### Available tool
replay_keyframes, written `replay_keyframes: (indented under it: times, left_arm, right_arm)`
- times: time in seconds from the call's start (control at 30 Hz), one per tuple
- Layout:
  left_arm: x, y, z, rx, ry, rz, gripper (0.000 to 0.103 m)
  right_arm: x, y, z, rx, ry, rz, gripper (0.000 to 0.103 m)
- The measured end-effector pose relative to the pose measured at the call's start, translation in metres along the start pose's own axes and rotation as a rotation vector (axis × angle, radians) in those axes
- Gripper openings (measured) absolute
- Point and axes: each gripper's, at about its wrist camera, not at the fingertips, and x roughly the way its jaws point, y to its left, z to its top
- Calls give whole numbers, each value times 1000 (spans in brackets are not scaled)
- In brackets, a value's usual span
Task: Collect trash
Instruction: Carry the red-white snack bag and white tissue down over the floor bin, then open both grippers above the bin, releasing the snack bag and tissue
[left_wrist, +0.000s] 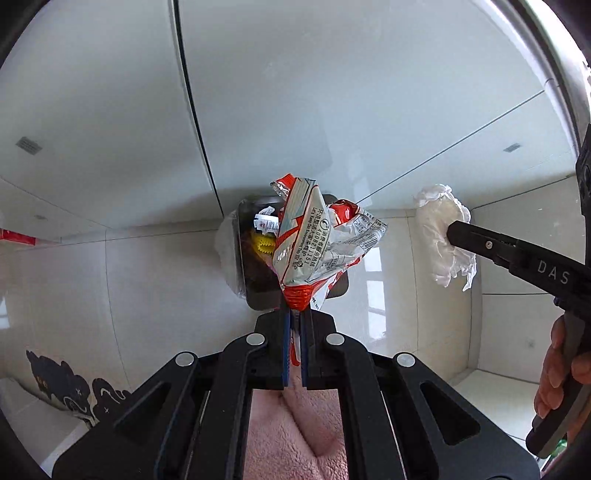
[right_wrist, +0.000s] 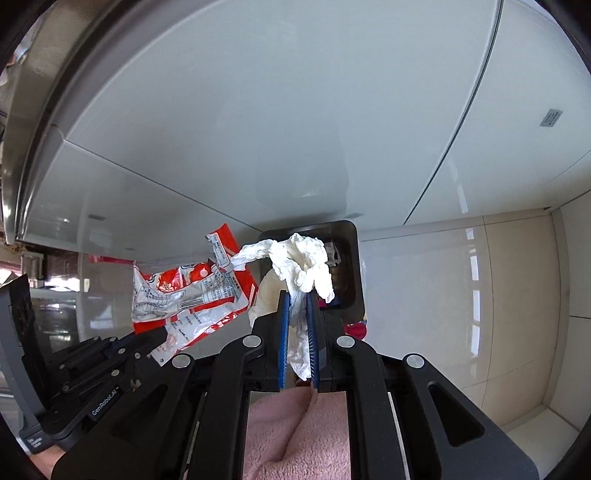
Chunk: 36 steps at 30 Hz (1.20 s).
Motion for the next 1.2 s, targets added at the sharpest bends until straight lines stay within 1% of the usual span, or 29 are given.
replay_keyframes:
  times: [0.1, 0.27, 0.37, 0.47, 0.57, 0.63, 0.67, 0.7, 0.87, 0.93, 0.97, 1.0, 1.03, 1.2]
  left_arm:
    - [30, 1, 9, -9, 30, 3, 3]
    - [71, 2, 20, -1, 82, 18, 3]
    - [90, 6, 25, -6, 106, 28, 4]
    - [107, 10, 29, -15, 130, 26, 4]
    - [113, 10, 27, -9, 136, 7, 5]
    - [113, 8, 30, 4, 133, 2, 8]
    - [114, 8, 31, 8, 134, -1, 11]
    - [114, 9, 32, 6, 136, -6, 16]
    - [106, 12, 36, -6, 142, -13, 17]
    - [101, 13, 37, -13, 138, -17, 17]
    - [99, 13, 39, -18, 135, -20, 17]
    - [97, 14, 40, -24, 134, -24, 17]
    - [96, 13, 41, -29, 132, -27, 18]
    - [78, 13, 43, -38, 107, -53, 36]
  right_arm:
    - [30, -9, 4, 20, 38, 3, 11]
    - [68, -18, 15, 62, 79, 6, 11]
    - [83, -23, 20, 101, 92, 11, 11]
    - [94, -22, 25, 101, 98, 26, 11]
    - [107, -16, 28, 67, 126, 40, 11]
    - [113, -15, 30, 57, 139, 42, 11]
    - [115, -15, 31, 58, 142, 43, 11]
    - [115, -16, 32, 63, 144, 43, 14]
    - [122, -20, 40, 98, 174, 43, 15]
    - [120, -18, 43, 105, 171, 45, 24]
    - [117, -16, 44, 111, 164, 55, 40]
    - [115, -16, 47, 112, 158, 57, 47]
    - [113, -13, 48, 109, 153, 57, 47]
    - [103, -7, 50, 102, 141, 53, 47]
